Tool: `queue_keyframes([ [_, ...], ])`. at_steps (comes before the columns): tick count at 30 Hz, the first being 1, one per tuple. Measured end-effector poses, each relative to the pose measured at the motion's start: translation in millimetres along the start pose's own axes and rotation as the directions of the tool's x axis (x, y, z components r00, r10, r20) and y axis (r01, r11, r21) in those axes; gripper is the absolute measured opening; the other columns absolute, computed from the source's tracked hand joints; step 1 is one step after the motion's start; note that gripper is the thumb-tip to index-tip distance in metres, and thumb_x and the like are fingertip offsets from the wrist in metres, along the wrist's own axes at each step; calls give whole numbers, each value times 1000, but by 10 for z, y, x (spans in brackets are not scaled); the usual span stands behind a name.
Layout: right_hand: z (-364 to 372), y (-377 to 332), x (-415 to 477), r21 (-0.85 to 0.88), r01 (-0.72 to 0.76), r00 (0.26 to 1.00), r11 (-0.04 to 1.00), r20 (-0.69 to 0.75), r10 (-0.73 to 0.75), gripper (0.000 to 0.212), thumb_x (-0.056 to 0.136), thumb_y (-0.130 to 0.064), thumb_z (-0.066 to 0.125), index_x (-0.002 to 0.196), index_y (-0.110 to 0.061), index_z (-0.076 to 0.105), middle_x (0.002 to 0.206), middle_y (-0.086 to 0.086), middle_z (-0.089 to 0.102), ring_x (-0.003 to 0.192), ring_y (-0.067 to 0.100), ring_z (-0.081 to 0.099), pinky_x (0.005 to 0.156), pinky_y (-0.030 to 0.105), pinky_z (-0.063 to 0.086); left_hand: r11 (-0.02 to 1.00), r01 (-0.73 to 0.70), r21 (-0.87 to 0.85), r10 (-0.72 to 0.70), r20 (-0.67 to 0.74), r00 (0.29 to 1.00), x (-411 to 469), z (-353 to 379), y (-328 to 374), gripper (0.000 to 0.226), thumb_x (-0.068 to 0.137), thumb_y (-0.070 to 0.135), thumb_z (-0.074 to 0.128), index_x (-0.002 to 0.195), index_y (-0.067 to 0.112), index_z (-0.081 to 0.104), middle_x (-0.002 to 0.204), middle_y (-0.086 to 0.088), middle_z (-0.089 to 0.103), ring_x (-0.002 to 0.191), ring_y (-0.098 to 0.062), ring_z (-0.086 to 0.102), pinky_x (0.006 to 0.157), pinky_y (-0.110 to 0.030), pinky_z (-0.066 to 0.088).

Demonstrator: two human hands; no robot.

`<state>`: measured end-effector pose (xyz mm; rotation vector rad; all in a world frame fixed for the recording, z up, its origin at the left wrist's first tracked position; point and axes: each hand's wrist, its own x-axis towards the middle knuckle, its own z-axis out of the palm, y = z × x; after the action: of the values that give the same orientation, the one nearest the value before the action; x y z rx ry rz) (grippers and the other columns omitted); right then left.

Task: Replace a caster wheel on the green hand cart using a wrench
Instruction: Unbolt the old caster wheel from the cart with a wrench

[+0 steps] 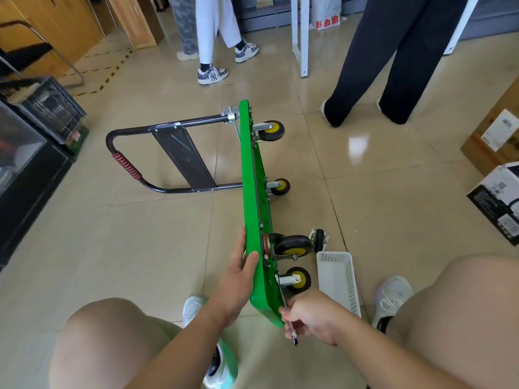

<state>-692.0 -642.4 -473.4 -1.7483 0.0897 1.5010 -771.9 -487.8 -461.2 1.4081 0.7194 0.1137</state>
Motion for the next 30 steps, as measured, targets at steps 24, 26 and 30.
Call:
queue_keyframes([
  [24,123,-36,170,-16,54,998,998,-10,-54,16,93,-6,70,107,1,70,93,15,72,87,30,73,88,47,61,1000,11,17,-11,-9,1000,25,-9,-33,60,112,32,44,153,67,19,147,26,55,127,-11,64,112,-44,50],
  [26,130,-27,179,-17,66,998,998,11,-66,11,92,-5,69,103,0,71,88,14,72,84,31,72,88,49,60,1000,7,15,-7,-13,1000,28,-15,-36,60,112,31,44,155,65,19,147,25,57,126,-10,65,112,-43,51],
  [30,120,-15,196,-45,69,998,997,-3,-70,4,91,-5,71,89,-9,72,86,12,75,86,32,75,87,50,61,1000,2,20,-2,-5,1000,24,-16,-28,60,112,30,43,155,64,19,138,36,59,126,-8,65,111,-40,51],
])
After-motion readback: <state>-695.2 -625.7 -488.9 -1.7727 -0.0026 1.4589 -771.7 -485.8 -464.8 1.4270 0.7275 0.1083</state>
